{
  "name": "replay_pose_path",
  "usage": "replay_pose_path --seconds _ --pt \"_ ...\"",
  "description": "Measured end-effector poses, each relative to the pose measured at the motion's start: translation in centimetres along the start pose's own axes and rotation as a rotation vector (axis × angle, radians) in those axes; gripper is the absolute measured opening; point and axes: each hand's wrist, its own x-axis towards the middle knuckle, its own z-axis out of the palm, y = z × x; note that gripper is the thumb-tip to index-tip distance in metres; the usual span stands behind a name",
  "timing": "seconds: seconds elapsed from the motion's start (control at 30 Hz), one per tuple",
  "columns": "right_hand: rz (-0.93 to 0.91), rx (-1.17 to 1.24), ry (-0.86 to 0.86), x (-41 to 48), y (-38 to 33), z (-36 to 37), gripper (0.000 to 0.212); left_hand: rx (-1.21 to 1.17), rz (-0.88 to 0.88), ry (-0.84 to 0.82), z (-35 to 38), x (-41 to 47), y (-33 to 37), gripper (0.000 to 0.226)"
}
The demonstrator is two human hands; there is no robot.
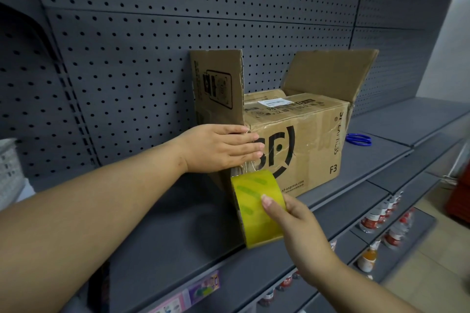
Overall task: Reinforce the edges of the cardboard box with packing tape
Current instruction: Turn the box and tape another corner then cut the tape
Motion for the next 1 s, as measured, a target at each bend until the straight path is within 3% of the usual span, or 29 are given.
replay_pose_path --seconds 0.27,0.6,0.7,0.87,1.0 --pt "0.274 -0.11 0.092 0.4 -0.1 0.2 0.025 0.045 -0.006 0.006 0.3 0.0 0.1 0.04" --pt "0.363 -0.285 0.128 3.6 -0.7 -0.1 0.029 0.271 -0.104 -0.002 1.1 -0.4 2.2 0.052" --pt "0.352 -0.262 0.12 3.5 -1.0 0.0 0.018 0.188 -0.065 0.025 1.0 -0.4 2.7 0.052" --pt "0.341 -0.248 0.102 3.3 -0.6 -0.1 0.025 -0.016 0.009 0.013 1.5 0.1 2.5 0.042" --pt "0.436 -0.051 0.037 2.9 -0.1 -1.0 0.015 -0.068 -0.017 0.023 2.0 0.3 2.6 0.043"
